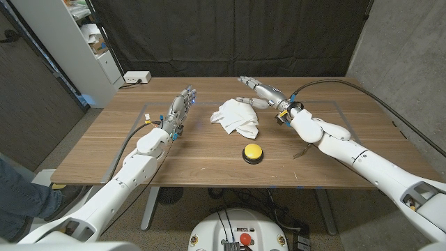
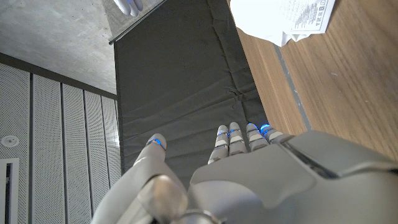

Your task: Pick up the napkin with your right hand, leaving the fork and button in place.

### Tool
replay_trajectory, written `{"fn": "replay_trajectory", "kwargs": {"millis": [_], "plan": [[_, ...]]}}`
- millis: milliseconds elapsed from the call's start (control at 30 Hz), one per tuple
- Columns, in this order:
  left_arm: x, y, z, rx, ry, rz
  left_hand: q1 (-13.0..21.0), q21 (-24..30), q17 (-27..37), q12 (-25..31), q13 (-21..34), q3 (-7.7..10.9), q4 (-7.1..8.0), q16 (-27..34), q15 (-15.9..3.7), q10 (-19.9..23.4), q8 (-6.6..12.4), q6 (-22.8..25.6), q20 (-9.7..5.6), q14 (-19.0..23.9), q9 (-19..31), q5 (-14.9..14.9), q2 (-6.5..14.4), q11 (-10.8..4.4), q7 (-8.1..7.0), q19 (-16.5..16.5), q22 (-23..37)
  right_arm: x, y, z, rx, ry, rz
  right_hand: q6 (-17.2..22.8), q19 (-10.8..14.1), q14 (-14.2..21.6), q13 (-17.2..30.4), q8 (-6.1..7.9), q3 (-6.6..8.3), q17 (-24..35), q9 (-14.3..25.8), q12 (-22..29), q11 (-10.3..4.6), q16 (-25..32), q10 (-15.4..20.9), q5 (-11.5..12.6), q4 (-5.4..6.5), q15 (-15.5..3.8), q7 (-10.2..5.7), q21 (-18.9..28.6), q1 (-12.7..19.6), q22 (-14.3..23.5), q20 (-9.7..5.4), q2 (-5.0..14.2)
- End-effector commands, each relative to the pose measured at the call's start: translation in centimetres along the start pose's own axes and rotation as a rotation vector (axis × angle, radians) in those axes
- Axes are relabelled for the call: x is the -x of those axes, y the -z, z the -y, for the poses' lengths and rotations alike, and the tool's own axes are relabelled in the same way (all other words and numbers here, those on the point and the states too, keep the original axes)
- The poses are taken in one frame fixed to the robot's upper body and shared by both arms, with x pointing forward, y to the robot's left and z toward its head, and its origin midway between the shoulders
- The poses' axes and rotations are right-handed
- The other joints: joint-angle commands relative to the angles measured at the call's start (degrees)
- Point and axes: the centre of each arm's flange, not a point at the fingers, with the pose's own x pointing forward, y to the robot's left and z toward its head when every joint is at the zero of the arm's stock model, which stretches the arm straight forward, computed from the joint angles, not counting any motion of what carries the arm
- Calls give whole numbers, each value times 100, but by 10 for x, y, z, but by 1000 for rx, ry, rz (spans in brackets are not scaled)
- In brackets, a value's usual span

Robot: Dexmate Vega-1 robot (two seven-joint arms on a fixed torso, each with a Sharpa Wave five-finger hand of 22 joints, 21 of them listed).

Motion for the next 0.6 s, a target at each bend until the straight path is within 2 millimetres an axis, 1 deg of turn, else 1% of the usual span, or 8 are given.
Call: {"fn": "replay_trajectory", "kwargs": {"millis": [33, 600], "plan": [[-4, 2, 1, -1, 4, -4, 1, 34, 15, 17, 32, 3, -43, -17, -2, 11, -13, 19, 24, -40, 32, -15, 51, 10, 8, -24, 21, -8, 1, -2, 51, -19, 1, -9, -9, -27, 10, 16, -3, 11, 15, 22, -21, -15, 6, -19, -36, -14, 19, 14, 30, 26, 5, 59], [-9, 1, 0, -1, 4, -6, 2, 30, 15, 13, 33, -7, -56, -15, -10, 6, -16, 16, 50, -43, 32, -15, 59, 12, 7, -43, 22, -24, 5, -8, 92, -45, 1, -49, -30, -46, 8, 21, -9, -5, 15, 22, -23, -13, -37, -23, -66, -26, 10, 24, 68, 26, 3, 50]]}}
